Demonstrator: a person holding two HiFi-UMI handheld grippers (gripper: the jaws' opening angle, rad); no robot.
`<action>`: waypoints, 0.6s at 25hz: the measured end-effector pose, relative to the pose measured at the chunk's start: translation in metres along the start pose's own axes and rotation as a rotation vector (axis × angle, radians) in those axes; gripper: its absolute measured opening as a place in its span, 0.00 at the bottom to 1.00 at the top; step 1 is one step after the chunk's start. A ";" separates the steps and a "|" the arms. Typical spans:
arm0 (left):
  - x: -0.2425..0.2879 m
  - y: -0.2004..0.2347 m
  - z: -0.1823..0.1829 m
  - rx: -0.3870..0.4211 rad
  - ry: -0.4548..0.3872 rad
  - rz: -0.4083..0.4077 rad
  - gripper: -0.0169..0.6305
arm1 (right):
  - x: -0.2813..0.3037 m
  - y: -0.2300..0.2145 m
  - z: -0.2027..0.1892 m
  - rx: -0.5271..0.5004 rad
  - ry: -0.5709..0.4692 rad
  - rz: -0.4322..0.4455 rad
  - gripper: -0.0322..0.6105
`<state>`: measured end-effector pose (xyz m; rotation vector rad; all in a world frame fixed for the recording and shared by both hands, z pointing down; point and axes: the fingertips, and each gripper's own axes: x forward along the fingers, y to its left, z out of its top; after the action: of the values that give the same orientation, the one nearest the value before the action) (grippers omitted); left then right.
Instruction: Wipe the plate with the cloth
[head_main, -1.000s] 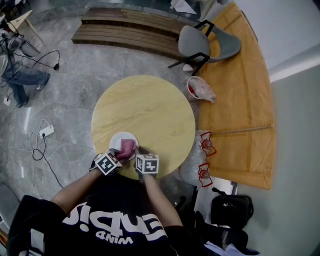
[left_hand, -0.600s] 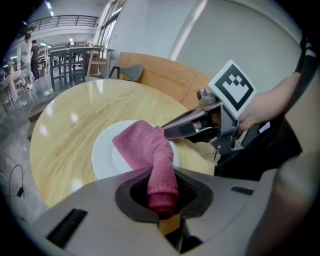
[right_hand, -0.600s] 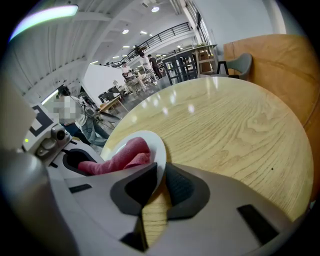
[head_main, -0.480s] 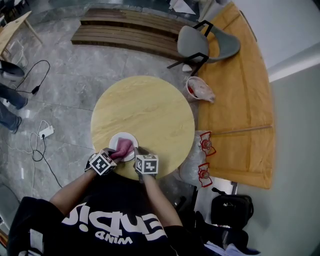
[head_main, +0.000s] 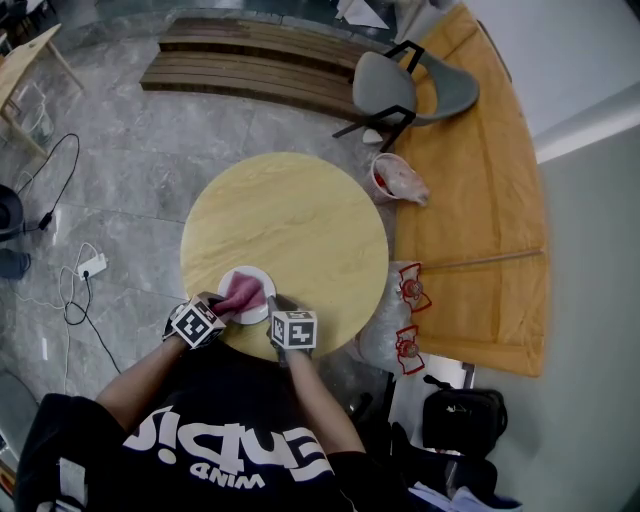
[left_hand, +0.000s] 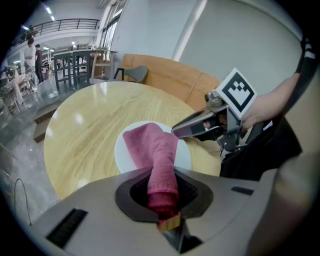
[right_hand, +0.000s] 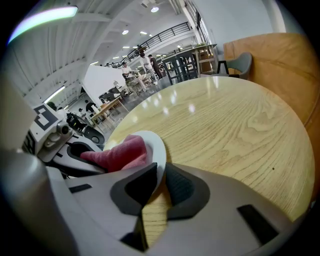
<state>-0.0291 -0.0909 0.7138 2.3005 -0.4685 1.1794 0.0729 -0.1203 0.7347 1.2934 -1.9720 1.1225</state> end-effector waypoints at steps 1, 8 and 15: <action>0.000 0.003 0.000 0.002 -0.003 0.008 0.10 | 0.000 0.000 0.000 0.000 0.001 0.001 0.16; -0.007 0.021 0.002 -0.009 -0.022 0.048 0.10 | 0.000 -0.001 0.000 0.005 -0.001 0.008 0.16; -0.012 0.034 0.005 -0.011 -0.031 0.076 0.10 | -0.001 -0.001 -0.001 0.003 -0.001 0.009 0.16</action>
<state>-0.0500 -0.1200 0.7113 2.3127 -0.5769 1.1753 0.0737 -0.1194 0.7348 1.2885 -1.9788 1.1301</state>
